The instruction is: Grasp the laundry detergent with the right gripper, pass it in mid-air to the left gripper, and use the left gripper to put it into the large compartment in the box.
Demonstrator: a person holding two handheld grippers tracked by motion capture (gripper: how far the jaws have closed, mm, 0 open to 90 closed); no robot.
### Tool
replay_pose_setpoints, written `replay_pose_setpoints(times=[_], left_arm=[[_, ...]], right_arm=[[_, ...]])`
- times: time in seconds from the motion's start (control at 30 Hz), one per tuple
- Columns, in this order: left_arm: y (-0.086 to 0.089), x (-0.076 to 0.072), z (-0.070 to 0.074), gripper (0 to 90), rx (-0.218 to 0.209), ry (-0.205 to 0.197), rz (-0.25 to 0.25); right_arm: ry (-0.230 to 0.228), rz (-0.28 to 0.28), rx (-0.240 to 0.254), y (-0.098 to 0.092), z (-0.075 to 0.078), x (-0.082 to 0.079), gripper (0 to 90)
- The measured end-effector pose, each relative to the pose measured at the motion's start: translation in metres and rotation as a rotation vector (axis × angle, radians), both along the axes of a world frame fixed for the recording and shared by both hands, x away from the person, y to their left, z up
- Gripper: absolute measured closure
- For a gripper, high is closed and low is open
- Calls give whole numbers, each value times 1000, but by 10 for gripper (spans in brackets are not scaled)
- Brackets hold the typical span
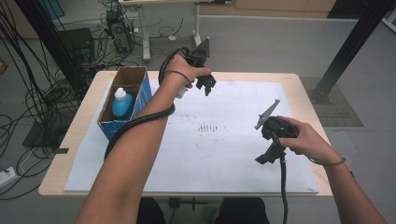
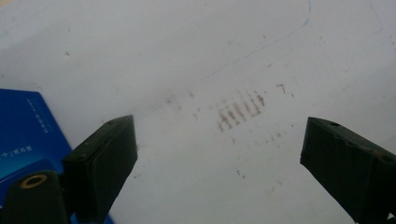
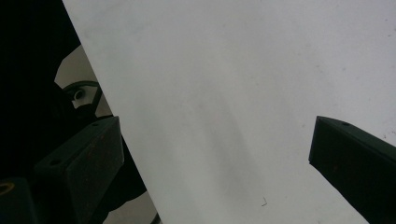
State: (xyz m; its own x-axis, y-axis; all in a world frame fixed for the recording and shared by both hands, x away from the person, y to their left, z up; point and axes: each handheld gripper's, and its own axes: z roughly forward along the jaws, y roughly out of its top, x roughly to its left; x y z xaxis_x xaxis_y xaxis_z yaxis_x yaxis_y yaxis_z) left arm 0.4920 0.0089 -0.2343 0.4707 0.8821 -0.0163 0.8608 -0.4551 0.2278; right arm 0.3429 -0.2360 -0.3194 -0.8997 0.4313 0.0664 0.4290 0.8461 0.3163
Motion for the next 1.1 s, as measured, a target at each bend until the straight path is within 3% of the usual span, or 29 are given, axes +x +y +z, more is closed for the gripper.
replay_pose_setpoints(times=[0.3,1.1], left_arm=[[-11,2,-13,113,11,12,-2],[-14,5,-18,112,-2,16,-5]], right_arm=[[-6,0,1,-1,-1,1,28],[5,-3,5,-3,-8,4,28]])
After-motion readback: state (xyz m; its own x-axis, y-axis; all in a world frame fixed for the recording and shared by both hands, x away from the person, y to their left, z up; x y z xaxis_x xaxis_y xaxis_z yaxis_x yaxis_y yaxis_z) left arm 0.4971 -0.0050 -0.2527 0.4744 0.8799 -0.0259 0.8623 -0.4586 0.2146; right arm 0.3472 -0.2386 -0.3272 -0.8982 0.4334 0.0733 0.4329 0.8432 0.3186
